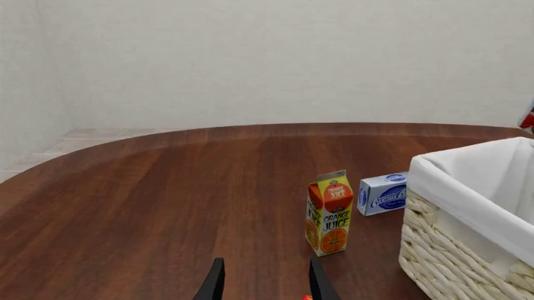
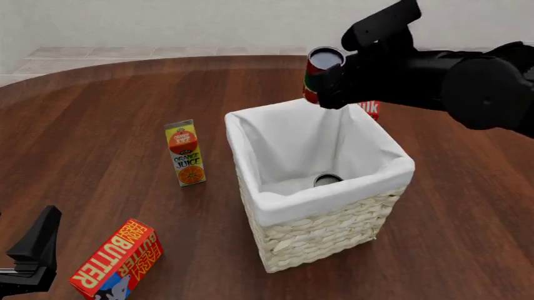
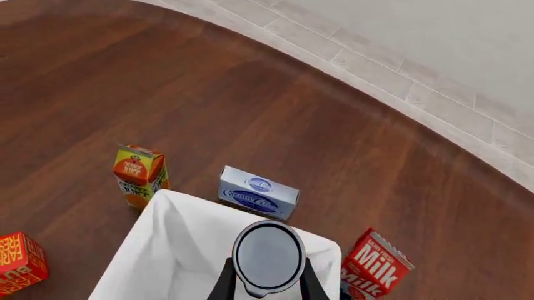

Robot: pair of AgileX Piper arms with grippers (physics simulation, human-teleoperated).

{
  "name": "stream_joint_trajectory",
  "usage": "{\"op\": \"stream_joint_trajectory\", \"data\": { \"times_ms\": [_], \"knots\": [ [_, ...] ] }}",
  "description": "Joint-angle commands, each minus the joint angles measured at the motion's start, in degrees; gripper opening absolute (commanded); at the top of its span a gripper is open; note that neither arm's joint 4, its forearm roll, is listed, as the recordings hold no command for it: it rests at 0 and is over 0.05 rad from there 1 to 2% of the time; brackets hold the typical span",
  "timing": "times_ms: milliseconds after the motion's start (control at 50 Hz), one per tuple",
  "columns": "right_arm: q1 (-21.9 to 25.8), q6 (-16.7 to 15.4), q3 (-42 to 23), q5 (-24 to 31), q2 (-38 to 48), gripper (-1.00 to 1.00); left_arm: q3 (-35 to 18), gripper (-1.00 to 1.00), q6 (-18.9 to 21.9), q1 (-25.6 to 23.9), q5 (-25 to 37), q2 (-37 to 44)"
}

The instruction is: Pick up the alphabet soup and the tomato sauce, and put them in the basket.

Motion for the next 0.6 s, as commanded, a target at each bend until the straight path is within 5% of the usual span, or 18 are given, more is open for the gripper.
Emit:
{"op": "stream_joint_trajectory", "data": {
  "times_ms": [20,600],
  "knots": [
    [1.01,0.69,-0.60,1.42,0.65,-1.00,0.00,1.00,0.00,0.00,0.00,0.00],
    [3.27,0.57,0.88,2.71,2.22,-1.00,0.00,1.00,0.00,0.00,0.00,0.00]
  ]
}}
